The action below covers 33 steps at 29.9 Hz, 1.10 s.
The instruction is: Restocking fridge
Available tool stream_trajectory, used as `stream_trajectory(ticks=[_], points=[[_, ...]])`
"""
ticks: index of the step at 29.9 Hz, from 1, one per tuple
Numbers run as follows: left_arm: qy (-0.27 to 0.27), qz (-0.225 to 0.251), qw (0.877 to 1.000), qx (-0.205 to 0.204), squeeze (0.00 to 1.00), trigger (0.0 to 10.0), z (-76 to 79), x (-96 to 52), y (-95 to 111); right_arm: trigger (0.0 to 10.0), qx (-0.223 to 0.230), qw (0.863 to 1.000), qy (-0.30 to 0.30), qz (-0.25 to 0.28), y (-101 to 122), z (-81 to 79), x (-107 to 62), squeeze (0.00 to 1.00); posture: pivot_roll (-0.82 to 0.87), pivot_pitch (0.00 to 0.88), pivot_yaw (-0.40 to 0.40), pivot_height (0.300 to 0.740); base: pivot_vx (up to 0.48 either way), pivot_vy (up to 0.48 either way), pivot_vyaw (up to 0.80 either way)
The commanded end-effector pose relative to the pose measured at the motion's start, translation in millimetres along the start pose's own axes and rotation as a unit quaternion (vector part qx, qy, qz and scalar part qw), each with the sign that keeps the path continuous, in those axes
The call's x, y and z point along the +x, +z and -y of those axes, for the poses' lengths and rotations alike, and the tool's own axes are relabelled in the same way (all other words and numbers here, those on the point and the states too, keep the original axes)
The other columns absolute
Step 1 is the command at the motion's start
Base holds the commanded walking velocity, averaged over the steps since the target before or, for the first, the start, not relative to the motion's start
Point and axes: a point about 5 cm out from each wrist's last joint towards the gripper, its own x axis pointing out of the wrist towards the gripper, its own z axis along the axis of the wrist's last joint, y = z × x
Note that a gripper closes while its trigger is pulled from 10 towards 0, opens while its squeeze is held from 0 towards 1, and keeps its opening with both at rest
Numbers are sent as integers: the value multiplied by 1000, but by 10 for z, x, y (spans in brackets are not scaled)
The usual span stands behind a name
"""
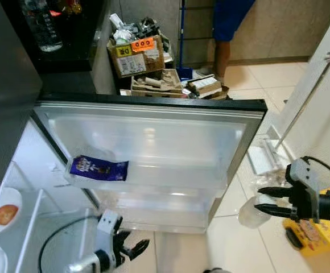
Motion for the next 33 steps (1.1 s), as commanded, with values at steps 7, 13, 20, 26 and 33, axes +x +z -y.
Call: stream_trajectory(ticks=[7,13,20,26,33], points=[[-195,-31,979,55,0,10000,161,-41,151,10000,-15,1000,7,24,203,-14,-39,0,-49,69,-14,740,0,0,0],[-231,-24,969,82,0,10000,183,-87,252,10000,-22,998,39,32,293,-83,-27,0,-55,65,-15,740,0,0,0],[-200,5,974,107,0,10000,68,-195,441,10000,-37,997,51,42,425,-129,-23,0,-59,61,-12,740,0,0,0],[-154,12,983,100,0,10000,-44,-379,474,10000,-38,996,55,53,488,-151,-3,0,-59,66,-15,740,0,0,0],[-142,22,985,98,0,10000,-82,-502,527,10000,-43,995,62,68,590,-161,-16,0,-57,66,-15,740,0,0,0]])
